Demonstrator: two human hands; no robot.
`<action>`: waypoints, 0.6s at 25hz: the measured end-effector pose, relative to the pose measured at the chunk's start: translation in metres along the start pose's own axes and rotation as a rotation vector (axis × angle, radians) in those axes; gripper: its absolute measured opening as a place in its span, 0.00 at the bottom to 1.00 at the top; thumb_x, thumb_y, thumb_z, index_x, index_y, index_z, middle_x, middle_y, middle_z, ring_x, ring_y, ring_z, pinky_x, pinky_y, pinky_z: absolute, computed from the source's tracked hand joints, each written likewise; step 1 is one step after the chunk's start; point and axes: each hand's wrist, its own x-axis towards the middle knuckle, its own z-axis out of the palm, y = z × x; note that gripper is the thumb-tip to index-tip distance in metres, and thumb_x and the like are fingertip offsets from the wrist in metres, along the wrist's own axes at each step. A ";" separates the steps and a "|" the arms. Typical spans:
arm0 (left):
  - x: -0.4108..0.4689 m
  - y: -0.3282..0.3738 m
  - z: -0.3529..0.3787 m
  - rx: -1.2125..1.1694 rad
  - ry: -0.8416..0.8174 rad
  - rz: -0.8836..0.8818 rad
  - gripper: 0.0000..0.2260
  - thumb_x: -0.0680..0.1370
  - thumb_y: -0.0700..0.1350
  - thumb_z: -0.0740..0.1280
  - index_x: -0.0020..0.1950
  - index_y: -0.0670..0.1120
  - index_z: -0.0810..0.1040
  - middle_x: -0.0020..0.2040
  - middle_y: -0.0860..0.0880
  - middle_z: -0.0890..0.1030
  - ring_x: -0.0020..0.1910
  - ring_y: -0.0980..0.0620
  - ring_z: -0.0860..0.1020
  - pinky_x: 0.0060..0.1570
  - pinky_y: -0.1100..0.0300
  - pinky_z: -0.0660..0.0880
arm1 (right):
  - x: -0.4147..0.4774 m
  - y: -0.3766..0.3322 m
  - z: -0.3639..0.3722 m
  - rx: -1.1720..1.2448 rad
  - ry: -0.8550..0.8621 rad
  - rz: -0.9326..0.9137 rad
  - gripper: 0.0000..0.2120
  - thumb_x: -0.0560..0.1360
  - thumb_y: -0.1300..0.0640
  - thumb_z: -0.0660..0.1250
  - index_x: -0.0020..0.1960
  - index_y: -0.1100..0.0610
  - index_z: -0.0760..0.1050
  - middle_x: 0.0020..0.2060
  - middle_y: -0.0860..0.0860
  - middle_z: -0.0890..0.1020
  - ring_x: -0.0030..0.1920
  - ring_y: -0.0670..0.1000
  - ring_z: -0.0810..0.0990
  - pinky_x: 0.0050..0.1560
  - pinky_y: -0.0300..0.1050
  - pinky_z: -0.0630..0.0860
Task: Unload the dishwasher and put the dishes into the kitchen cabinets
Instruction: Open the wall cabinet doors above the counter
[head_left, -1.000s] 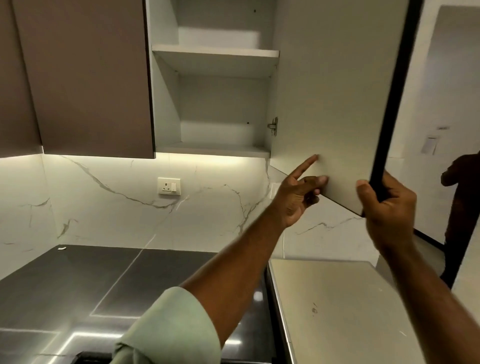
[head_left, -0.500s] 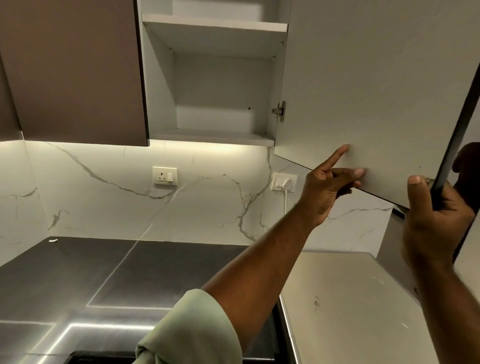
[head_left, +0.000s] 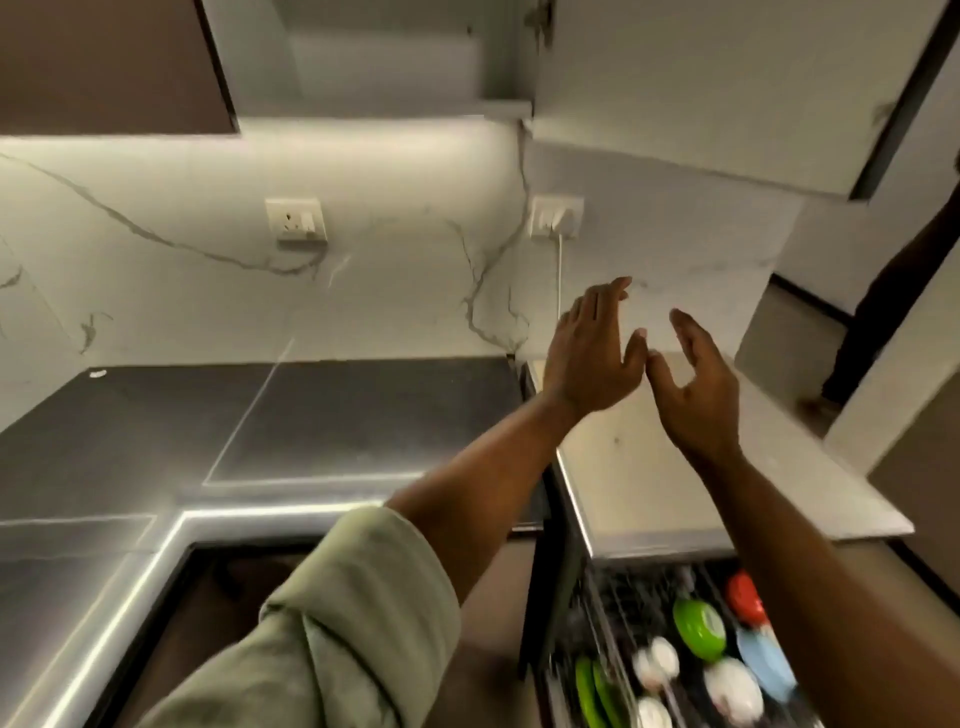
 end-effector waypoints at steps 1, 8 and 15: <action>-0.020 -0.004 0.005 0.074 -0.046 0.020 0.27 0.75 0.48 0.67 0.71 0.42 0.66 0.64 0.44 0.74 0.62 0.47 0.73 0.61 0.50 0.71 | -0.015 0.011 0.000 -0.034 -0.037 0.013 0.26 0.79 0.53 0.66 0.74 0.57 0.66 0.71 0.51 0.71 0.70 0.44 0.68 0.70 0.38 0.65; -0.142 -0.010 0.070 0.194 -0.519 0.048 0.32 0.75 0.54 0.62 0.75 0.41 0.61 0.73 0.42 0.66 0.73 0.44 0.64 0.70 0.51 0.62 | -0.144 0.098 -0.021 -0.166 -0.214 0.311 0.30 0.78 0.49 0.64 0.75 0.61 0.64 0.72 0.56 0.70 0.72 0.54 0.68 0.72 0.48 0.65; -0.246 -0.008 0.125 0.161 -0.896 0.125 0.34 0.75 0.56 0.62 0.76 0.41 0.57 0.75 0.41 0.62 0.74 0.42 0.61 0.73 0.49 0.58 | -0.263 0.145 -0.054 -0.247 -0.216 0.665 0.30 0.76 0.53 0.64 0.75 0.62 0.62 0.71 0.58 0.70 0.72 0.55 0.68 0.72 0.53 0.66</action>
